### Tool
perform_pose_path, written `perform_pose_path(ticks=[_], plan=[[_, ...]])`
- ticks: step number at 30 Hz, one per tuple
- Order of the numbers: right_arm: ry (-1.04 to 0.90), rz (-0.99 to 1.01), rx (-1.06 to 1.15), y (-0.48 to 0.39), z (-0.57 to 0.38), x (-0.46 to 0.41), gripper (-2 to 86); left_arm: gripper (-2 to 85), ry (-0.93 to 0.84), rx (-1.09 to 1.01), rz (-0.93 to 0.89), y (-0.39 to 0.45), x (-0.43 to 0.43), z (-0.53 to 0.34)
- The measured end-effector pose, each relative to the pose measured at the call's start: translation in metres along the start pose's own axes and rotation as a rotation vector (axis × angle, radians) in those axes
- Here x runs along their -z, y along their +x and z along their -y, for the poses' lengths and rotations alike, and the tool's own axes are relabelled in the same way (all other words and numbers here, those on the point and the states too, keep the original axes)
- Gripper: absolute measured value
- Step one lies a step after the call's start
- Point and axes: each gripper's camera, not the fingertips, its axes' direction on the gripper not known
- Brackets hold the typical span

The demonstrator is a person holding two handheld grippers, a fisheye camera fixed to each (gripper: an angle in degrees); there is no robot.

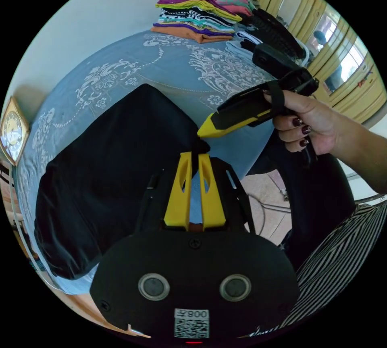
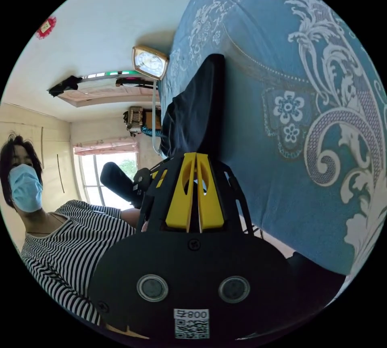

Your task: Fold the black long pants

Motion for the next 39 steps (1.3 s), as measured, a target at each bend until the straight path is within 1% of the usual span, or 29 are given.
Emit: perform_pose_path(ticks=[4,6,9,15,20,23,28,33,37,39], plan=[[0.084,-0.026,-0.012,0.014,0.011,0.030,2.5,2.9,0.053,0.025,-0.035,0.002,0.010,-0.010],[0.146,-0.019,-0.022,0.024,0.029,0.047,4.6,2.8,0.070,0.024,-0.039,0.003,0.013,-0.014],[0.178,-0.011,-0.034,0.035,0.061,0.053,6.8,2.6,0.086,0.022,-0.042,0.004,0.015,-0.021],[0.153,0.052,-0.088,0.055,0.116,0.039,7.8,2.5,0.088,0.004,-0.045,0.005,0.009,-0.035],[0.125,0.101,-0.102,0.056,0.133,0.030,5.1,2.4,0.071,-0.021,-0.035,0.004,-0.002,-0.047],[0.118,0.099,-0.097,0.050,0.136,0.036,3.1,2.3,0.061,-0.044,-0.028,0.004,-0.009,-0.053],[0.136,0.034,-0.040,0.024,0.126,0.066,2.0,2.2,0.068,-0.115,-0.050,0.016,-0.023,-0.066],[0.234,-0.003,-0.053,0.007,0.090,0.118,1.8,2.2,0.101,-0.195,-0.115,0.032,-0.041,-0.077],[0.293,-0.009,-0.099,-0.003,0.071,0.134,1.8,2.1,0.111,-0.190,-0.173,0.028,-0.064,-0.098],[0.314,0.014,-0.084,-0.024,0.070,0.129,1.8,2.0,0.128,-0.181,-0.172,0.020,-0.069,-0.113]])
